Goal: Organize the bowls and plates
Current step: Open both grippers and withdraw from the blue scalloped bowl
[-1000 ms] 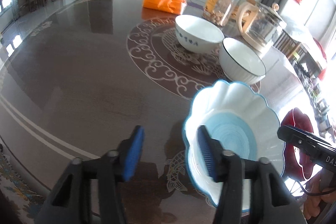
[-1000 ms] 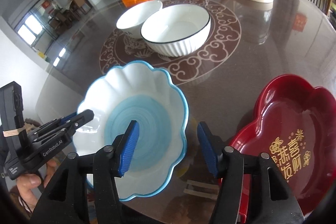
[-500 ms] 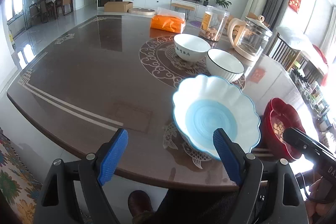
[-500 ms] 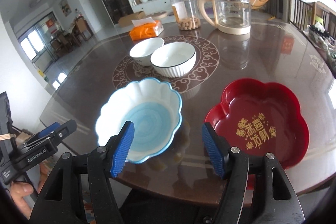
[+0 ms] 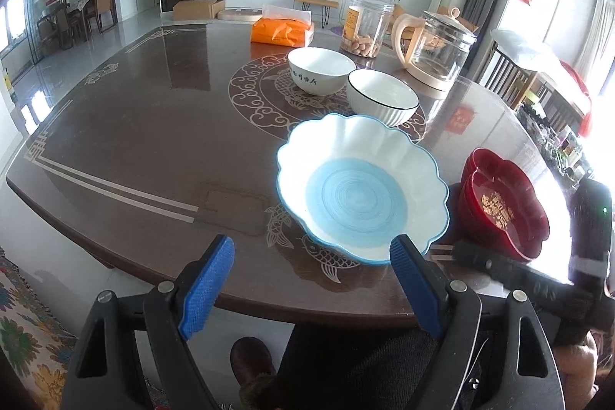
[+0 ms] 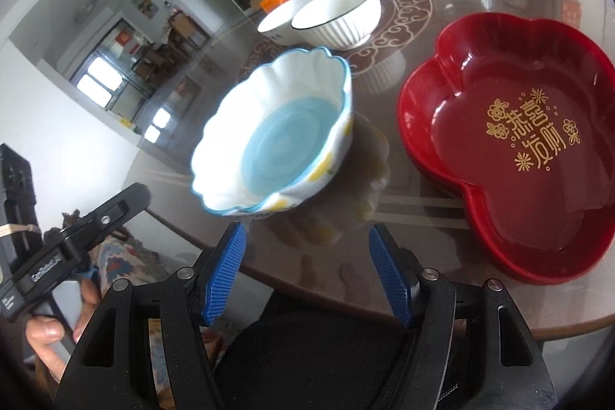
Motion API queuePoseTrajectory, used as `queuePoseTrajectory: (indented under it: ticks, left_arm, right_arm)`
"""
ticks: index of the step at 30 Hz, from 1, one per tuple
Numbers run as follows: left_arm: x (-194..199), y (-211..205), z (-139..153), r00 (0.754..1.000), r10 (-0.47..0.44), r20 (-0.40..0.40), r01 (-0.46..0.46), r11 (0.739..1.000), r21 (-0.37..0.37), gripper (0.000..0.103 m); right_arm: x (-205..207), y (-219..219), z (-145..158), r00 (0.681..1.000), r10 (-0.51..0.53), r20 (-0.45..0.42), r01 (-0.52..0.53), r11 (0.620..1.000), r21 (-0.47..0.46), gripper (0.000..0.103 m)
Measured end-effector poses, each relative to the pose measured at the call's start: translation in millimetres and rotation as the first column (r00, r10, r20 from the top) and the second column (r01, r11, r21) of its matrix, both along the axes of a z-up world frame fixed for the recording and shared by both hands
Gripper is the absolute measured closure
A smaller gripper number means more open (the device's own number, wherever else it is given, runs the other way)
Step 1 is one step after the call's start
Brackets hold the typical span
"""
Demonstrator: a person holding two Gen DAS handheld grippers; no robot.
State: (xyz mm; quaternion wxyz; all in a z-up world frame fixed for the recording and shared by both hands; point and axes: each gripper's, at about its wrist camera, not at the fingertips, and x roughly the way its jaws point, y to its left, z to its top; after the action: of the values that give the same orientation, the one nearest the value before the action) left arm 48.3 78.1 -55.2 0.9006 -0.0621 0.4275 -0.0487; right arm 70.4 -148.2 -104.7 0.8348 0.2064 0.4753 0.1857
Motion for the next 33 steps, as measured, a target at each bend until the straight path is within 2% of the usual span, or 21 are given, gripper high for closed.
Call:
queuePoseTrajectory:
  ticks: [2, 4, 5, 8, 10, 13, 18, 22, 26, 33]
  left_arm:
    - [-1.8, -1.5, 0.2, 1.0, -0.004, 0.001, 0.004, 1.0, 0.001, 0.02]
    - [-2.9, -1.7, -0.4, 1.0, -0.007, -0.004, 0.007, 1.0, -0.007, 0.02]
    - [-3.6, -1.8, -0.6, 1.0, -0.01, -0.004, 0.01, 1.0, -0.01, 0.02]
    - [-2.8, -3.5, -3.8, 1.0, -0.012, -0.01, 0.012, 1.0, -0.012, 0.02]
    - [-2.2, -3.7, -5.5, 1.0, -0.01, -0.019, 0.01, 1.0, -0.022, 0.02]
    - [-2.9, -2.3, -6.2, 0.999, -0.013, -0.031, 0.012, 0.999, -0.033, 0.02]
    - [-5.8, 2.8, -3.6, 1.0, 0.012, -0.02, -0.012, 1.0, -0.002, 0.02]
    - [-4.8, 9.6, -4.5, 0.999, 0.042, -0.024, -0.042, 0.999, 0.017, 0.02]
    - [-1.1, 14.7, -7.1, 0.996, 0.083, -0.031, -0.08, 0.994, 0.074, 0.02]
    - [1.7, 23.7, -9.3, 0.992, 0.122, -0.031, -0.117, 0.984, 0.134, 0.02]
  right_arm:
    - [2.4, -21.1, 3.5, 0.981, -0.188, 0.045, 0.192, 0.976, -0.107, 0.034]
    - [4.8, -30.8, 11.0, 0.959, -0.265, 0.1, 0.28, 0.938, -0.205, 0.032]
    - [4.5, -32.6, 16.5, 0.958, -0.26, 0.116, 0.28, 0.937, -0.21, 0.032]
    - [-1.0, -26.9, 30.5, 0.983, -0.143, 0.111, 0.153, 0.985, -0.085, 0.032]
    - [-11.6, -18.9, 39.1, 0.983, -0.113, 0.141, 0.125, 0.989, -0.081, 0.032]
    - [-22.2, -8.7, 46.2, 0.983, -0.081, 0.166, 0.098, 0.991, -0.095, 0.032]
    - [-29.0, 2.5, 50.8, 0.98, -0.049, 0.193, 0.08, 0.985, -0.155, 0.032]
    - [-28.7, 8.5, 54.3, 0.979, -0.021, 0.205, 0.07, 0.969, -0.237, 0.032]
    - [-31.9, 14.1, 57.0, 0.978, 0.012, 0.207, 0.057, 0.945, -0.321, 0.032]
    - [-35.5, 14.0, 58.4, 0.979, 0.029, 0.204, 0.043, 0.94, -0.339, 0.032]
